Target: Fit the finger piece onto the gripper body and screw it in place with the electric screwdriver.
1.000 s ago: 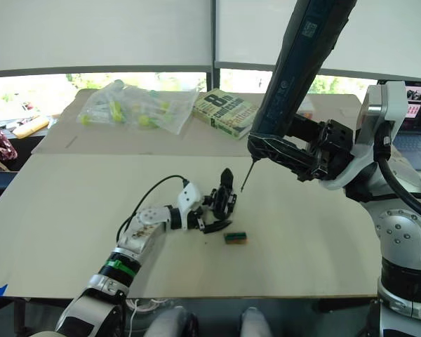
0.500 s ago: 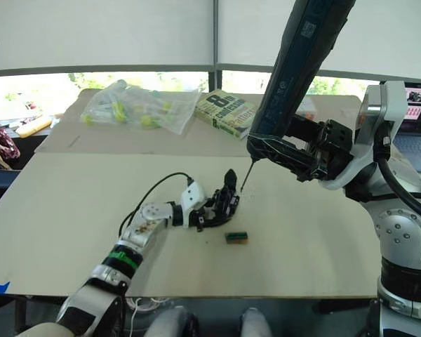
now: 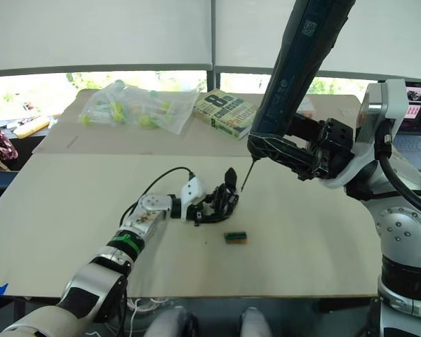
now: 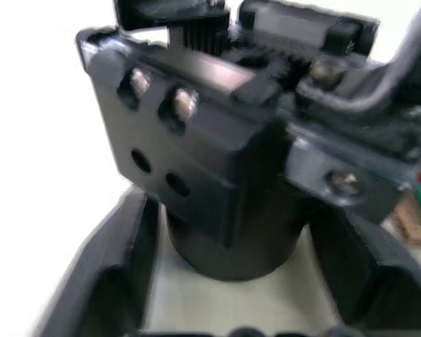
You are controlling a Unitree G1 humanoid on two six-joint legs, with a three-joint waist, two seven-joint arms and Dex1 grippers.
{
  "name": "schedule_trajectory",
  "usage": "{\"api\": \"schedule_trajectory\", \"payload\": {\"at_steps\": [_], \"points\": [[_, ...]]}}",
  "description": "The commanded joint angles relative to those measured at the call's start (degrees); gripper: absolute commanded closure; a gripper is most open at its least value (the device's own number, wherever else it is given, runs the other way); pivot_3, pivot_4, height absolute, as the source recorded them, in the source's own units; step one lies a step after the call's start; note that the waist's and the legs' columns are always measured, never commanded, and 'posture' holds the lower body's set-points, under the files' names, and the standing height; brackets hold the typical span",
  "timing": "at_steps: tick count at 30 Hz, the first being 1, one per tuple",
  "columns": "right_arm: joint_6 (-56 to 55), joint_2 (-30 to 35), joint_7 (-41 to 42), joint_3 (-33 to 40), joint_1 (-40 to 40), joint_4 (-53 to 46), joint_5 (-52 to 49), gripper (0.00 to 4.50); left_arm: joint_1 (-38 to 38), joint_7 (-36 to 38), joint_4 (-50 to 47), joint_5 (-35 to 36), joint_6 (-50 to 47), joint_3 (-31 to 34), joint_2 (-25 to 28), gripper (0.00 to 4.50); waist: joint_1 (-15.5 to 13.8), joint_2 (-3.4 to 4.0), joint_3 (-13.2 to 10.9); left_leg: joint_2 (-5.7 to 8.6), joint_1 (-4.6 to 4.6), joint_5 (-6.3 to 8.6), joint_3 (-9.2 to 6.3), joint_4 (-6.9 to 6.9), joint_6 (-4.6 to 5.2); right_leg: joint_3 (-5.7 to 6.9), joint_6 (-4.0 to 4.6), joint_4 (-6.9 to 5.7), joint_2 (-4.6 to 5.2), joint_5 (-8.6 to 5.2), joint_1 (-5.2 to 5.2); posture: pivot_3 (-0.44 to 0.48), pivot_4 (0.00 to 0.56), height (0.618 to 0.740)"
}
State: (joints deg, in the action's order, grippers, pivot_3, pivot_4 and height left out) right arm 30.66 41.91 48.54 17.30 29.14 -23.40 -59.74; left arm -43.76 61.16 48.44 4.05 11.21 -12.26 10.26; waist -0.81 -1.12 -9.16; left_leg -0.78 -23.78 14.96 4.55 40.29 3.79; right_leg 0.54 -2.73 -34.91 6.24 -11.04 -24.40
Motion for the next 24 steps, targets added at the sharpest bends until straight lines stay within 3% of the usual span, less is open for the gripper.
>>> {"api": "schedule_trajectory", "payload": {"at_steps": [1, 11, 24], "points": [[0.04, 0.75, -0.14, 2.05, 1.34, -1.72, -1.83, 2.55, 2.80, -3.23, -3.17, -1.66, -0.02, -0.26, -0.25, 0.04, 0.02, 0.00, 0.00, 0.00, 0.00, 0.00, -0.01, 0.00, 0.00, 0.00, 0.00, 0.00, 0.00, 0.00, 0.00, 0.000, 0.150, 0.740], [-0.11, 0.36, 0.23, 1.02, 2.33, -0.88, -1.42, 2.55, 9.85, -6.02, -18.02, -0.98, -8.59, -1.80, -1.13, 0.04, 0.03, 0.00, 0.00, 0.00, -0.01, 0.01, -0.01, -0.02, 0.02, 0.00, 0.00, 0.02, 0.03, 0.00, -0.01, 0.000, 0.150, 0.740], [-0.10, 0.03, 0.18, 0.34, 3.06, -0.54, -1.32, 2.55, 12.63, -9.04, -21.09, -0.81, -12.53, -1.27, -0.39, 0.04, 0.10, 0.00, 0.00, 0.01, 0.00, 0.01, -0.01, -0.02, 0.02, 0.01, 0.00, 0.03, 0.04, 0.00, -0.01, 0.000, 0.150, 0.740]]}}
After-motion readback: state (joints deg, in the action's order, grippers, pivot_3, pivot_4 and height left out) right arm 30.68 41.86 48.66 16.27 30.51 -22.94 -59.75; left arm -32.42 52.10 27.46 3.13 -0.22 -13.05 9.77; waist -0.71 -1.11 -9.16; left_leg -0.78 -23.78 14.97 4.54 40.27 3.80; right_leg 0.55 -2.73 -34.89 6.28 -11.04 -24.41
